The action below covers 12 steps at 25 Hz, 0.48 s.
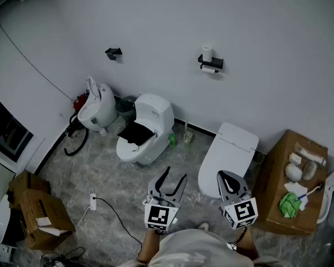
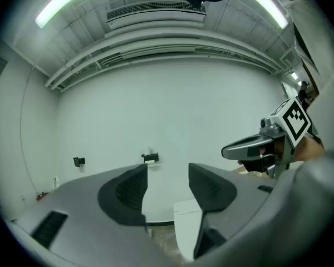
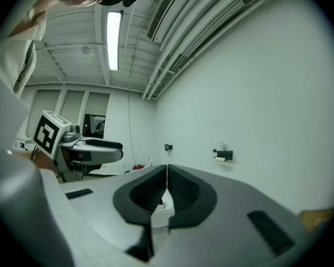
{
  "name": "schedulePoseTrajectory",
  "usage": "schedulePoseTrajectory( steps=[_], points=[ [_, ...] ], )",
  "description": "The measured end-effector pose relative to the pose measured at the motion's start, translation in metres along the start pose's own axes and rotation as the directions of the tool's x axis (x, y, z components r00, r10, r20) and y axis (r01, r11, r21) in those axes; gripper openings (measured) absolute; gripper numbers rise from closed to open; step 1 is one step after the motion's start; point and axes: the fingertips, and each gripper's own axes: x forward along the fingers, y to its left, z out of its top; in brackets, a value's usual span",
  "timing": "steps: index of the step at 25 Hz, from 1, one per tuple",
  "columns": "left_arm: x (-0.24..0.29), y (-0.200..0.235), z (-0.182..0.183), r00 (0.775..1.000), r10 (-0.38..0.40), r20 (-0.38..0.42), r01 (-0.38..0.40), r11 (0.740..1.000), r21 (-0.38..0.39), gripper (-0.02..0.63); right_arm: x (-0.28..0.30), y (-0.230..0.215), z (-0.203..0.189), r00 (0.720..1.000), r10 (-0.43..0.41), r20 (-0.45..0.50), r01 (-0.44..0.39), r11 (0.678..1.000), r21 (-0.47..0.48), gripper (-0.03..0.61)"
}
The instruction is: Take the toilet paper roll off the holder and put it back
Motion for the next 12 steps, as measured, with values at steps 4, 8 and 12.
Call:
schedulePoseTrajectory(
  steps=[4, 8, 12],
  points=[
    [0.018, 0.006, 0.001, 1.0, 0.012, 0.004, -0.012, 1.0, 0.003, 0.238, 0.015, -0.012, -0.001, 1.0, 0.011, -0.008, -0.011, 1.0, -0.004, 0.0],
    [0.038, 0.022, 0.003, 1.0, 0.019, 0.016, -0.019, 1.0, 0.0, 0.236, 0.036, -0.023, 0.002, 1.0, 0.005, -0.013, -0.005, 1.0, 0.0, -0.001],
    [0.06, 0.045, 0.001, 0.999, 0.007, 0.051, -0.008, 1.0, 0.009, 0.235, 0.065, -0.03, -0.001, 1.0, -0.011, -0.022, 0.011, 1.0, -0.006, -0.002]
  ],
)
